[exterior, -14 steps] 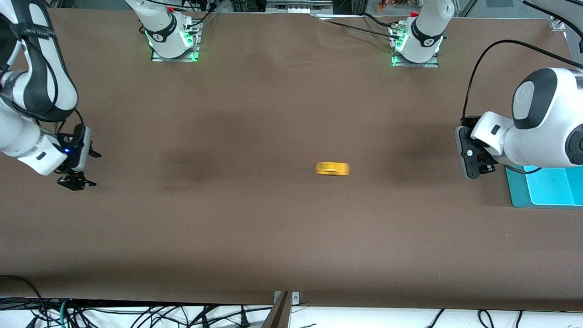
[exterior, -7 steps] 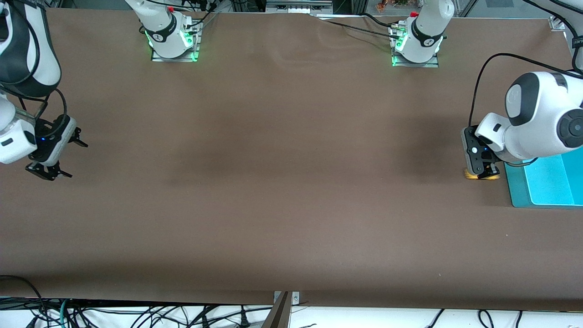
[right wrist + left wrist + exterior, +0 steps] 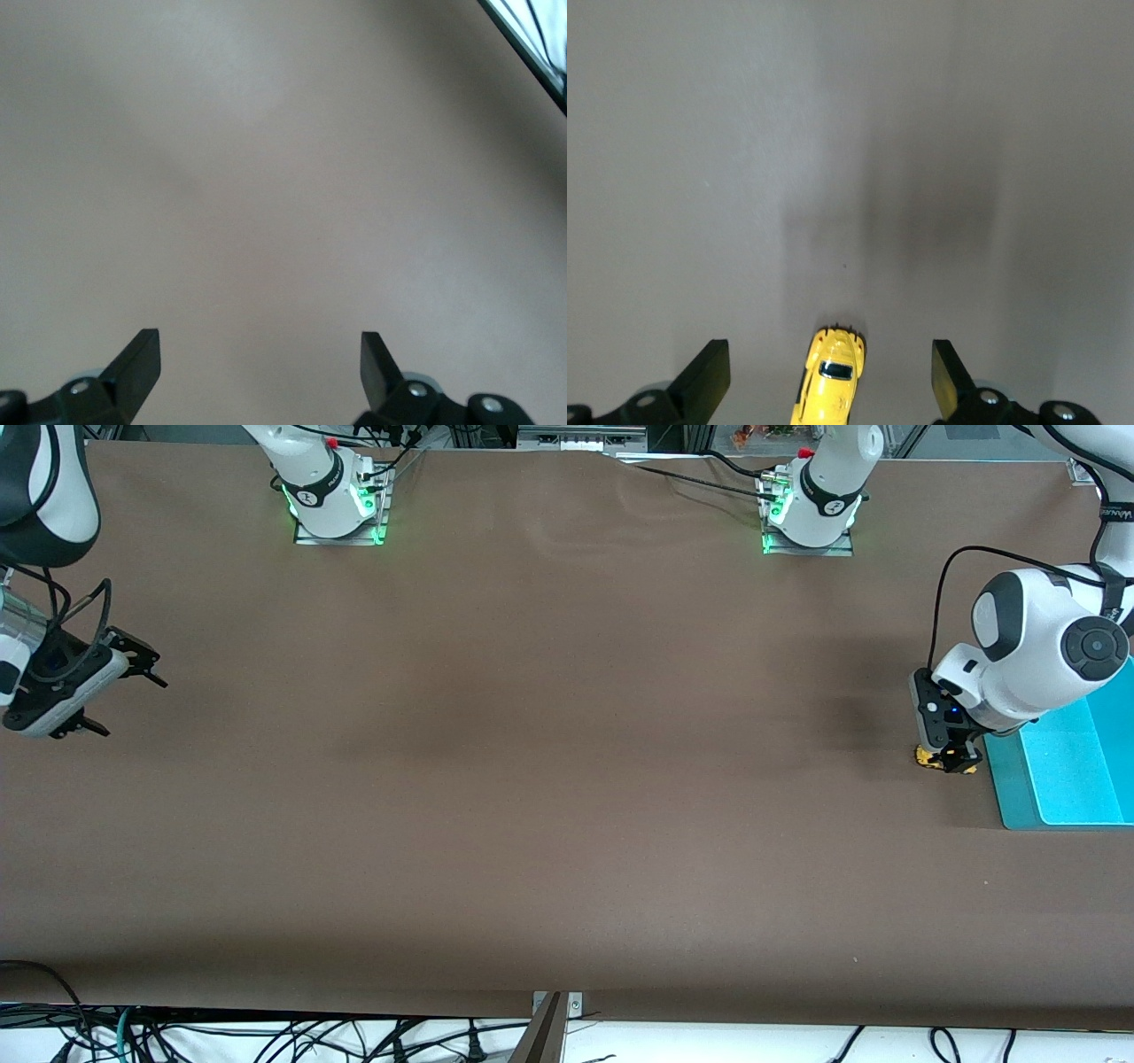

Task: Wind and store yellow beetle car
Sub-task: 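Grasp the rolled car with the left gripper while the right gripper withdraws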

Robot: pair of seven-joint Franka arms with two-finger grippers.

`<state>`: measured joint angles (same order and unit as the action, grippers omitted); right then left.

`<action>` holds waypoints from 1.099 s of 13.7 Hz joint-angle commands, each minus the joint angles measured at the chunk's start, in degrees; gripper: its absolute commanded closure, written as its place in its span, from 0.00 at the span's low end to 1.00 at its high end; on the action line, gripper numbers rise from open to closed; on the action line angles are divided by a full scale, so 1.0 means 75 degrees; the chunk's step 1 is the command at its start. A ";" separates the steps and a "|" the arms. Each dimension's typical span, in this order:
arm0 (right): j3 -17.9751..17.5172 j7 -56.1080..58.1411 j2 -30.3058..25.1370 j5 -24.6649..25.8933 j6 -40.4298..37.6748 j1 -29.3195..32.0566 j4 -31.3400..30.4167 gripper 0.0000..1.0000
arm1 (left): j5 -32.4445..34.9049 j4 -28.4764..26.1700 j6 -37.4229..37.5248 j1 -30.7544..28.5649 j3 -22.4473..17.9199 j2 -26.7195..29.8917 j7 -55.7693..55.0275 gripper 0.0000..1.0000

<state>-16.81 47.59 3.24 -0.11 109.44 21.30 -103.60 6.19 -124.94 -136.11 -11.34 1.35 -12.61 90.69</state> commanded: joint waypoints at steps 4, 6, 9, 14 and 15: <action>0.0364 -0.4439 -0.0583 0.0014 -0.1138 -0.0951 0.0430 0.00 | 0.0147 -0.0345 -0.1432 -0.0971 0.0066 -0.0508 0.1535 0.00; 0.0611 -0.5439 -0.0619 0.0026 -0.1489 -0.1455 0.0722 0.00 | 0.0147 -0.0333 -0.1866 -0.1077 0.0066 -0.0720 0.1583 0.00; 0.0588 -0.5654 -0.0619 0.0002 -0.1619 -0.1468 0.0817 0.00 | 0.0159 -0.0298 -0.2253 -0.1078 0.0066 -0.0978 0.1607 0.00; 0.0612 -0.5689 -0.0619 -0.0021 -0.1795 -0.1480 0.0899 0.00 | 0.0159 -0.0298 -0.2863 -0.1277 0.0055 -0.1388 0.1935 0.00; 0.0612 -0.5689 -0.0619 -0.0021 -0.1795 -0.1480 0.0899 0.00 | 0.0147 -0.0298 -0.2922 -0.1323 0.0055 -0.1470 0.1935 0.00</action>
<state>-12.79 6.10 -1.52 -0.11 97.59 10.92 -98.24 6.23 -127.53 -156.77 -19.93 1.42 -22.64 103.90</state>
